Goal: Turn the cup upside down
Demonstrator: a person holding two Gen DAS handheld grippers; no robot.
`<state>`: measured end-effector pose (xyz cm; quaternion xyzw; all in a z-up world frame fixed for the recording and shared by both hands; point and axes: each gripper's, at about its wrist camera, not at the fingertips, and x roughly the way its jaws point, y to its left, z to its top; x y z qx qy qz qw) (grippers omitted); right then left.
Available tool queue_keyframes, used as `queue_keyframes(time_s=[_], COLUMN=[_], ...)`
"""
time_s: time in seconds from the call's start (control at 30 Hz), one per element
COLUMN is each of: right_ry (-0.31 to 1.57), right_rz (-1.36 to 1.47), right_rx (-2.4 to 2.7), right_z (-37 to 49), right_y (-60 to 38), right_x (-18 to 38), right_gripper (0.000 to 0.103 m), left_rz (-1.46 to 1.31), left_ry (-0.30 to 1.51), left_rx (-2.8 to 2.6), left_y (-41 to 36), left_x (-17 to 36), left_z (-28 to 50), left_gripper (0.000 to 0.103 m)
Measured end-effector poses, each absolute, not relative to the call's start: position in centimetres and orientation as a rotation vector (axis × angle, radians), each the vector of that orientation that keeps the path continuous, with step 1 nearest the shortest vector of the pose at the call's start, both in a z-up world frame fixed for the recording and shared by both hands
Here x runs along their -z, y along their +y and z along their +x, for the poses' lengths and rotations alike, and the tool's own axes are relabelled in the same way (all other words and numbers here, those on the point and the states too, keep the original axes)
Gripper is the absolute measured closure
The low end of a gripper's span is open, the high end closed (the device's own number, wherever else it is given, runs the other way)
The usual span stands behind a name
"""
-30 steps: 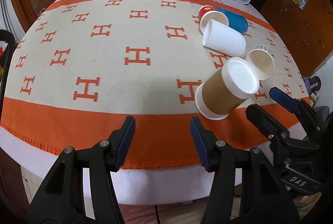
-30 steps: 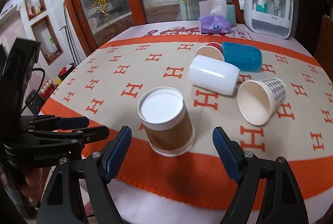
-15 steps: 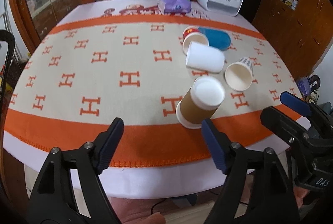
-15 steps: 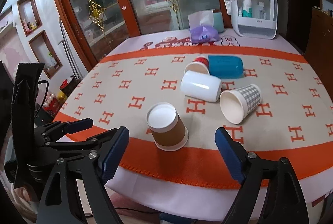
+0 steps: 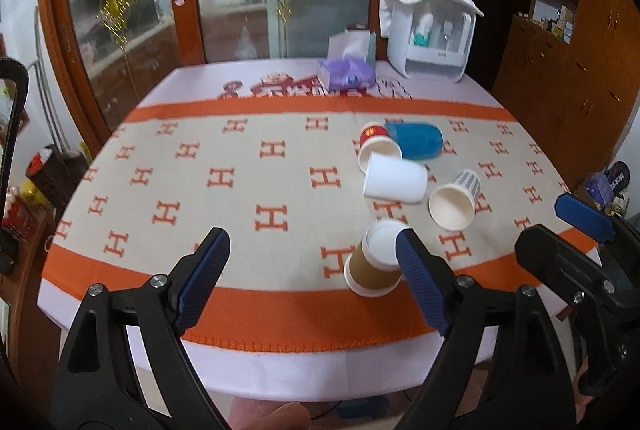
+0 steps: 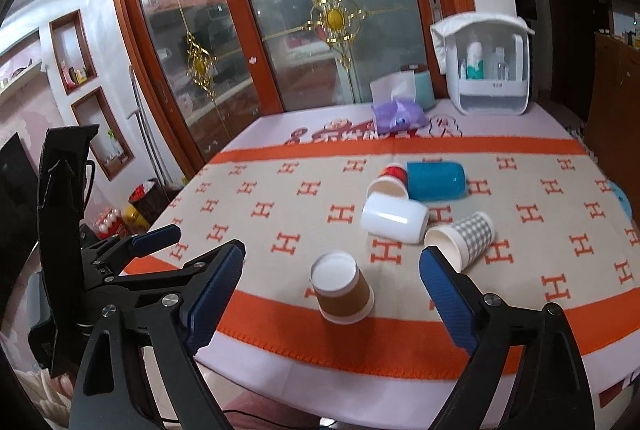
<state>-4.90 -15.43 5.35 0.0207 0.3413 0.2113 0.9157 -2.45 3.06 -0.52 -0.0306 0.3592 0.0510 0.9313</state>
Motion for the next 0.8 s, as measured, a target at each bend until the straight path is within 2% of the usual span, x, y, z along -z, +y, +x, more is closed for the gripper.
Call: queue_keyframes(time_s=[0.3, 0.8], right_ry=[0.677, 0.685], right_rz=[0.05, 0.059], right_rx=[-0.421, -0.405], right_z=[-5.6, -4.8], right_y=[-15.6, -15.8], right_x=[-6.7, -6.3], right_gripper=[0.009, 0.009], left_rz=[-0.066, -0.056], left_ry=[0.681, 0.664], left_rx=[-0.136, -0.145], left_y=[2.9, 2.6], left_x=[-1.3, -1.4], left_z=[-3.3, -3.5], left_gripper=[0.02, 0.02])
